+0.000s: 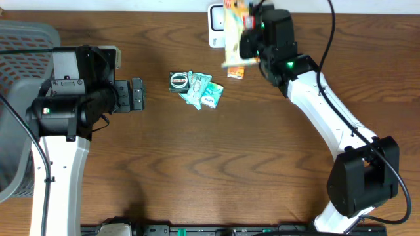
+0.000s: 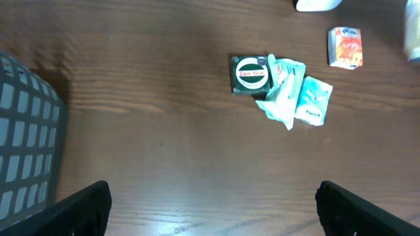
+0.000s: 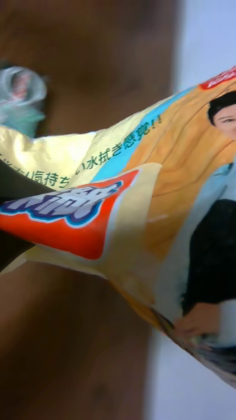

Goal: Scan the item barcode
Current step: 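Hold the bag up against the white scanner with the right gripper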

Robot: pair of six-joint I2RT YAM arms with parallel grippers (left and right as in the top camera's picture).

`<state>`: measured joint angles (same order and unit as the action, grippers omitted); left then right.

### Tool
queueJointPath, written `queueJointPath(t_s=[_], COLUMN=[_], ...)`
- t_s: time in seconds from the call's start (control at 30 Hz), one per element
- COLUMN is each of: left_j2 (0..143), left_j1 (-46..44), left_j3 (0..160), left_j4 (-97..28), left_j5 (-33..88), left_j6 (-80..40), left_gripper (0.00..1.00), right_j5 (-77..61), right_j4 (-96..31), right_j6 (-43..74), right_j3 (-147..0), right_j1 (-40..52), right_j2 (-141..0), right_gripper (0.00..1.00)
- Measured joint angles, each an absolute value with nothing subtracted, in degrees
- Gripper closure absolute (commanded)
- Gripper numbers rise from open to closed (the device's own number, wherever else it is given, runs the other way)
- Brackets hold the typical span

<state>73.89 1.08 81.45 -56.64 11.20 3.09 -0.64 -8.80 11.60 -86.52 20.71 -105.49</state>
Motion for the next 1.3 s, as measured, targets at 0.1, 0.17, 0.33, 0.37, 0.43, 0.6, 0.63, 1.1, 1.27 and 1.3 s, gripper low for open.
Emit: queueJointPath(t_s=[0.1,0.17,0.33,0.37,0.43,0.6,0.63,1.1,1.27,1.3], left_j2=[73.89,73.89,73.89,73.89,73.89,73.89,73.89,73.89,73.89,73.89], left_j1=[1.08,1.08,1.08,1.08,1.08,1.08,1.08,1.08,1.08,1.08], left_j3=[81.45,81.45,81.45,81.45,81.45,81.45,81.45,81.45,81.45,81.45], left_j4=[-56.66,-56.6,-56.6,-56.62,-56.66,-56.62,-56.6,-56.62,-56.62,-56.62], left_j5=[11.22,11.18,11.2,11.2,11.22,11.2,11.2,11.2,11.2,11.22], left_j6=[3.09,3.09,3.09,3.11,3.09,3.09,3.09,3.09,3.09,3.09], left_gripper=[0.02,0.02,0.02,0.02,0.02,0.02,0.02,0.02,0.02,0.02], right_j5=[-0.67,-0.91,-2.94,-3.11,-3.44,-3.2,-2.9,0.93,1.17,1.17], right_j4=[1.23,5.96,17.82,18.22,18.26,17.39,17.28,16.08,16.36,16.21], right_j6=[12.71,13.89,16.38,16.6,16.93,16.47,16.32,11.31,10.98,10.96], right_j3=[-86.54,-86.65,-87.94,-88.68,-91.33,-102.76,-104.68,-110.85,-110.96,-110.96], right_j1=[20.71,20.71,20.71,20.71,20.71,20.73,20.75,20.78,20.78,20.78], right_j2=[-106.28,-107.09,-112.88,-114.21,-117.93,-128.44,-130.08,-138.39,-138.39,-138.39], right_gripper=[0.99,0.99,0.99,0.99,0.99,0.99,0.99,0.99,0.99,0.99])
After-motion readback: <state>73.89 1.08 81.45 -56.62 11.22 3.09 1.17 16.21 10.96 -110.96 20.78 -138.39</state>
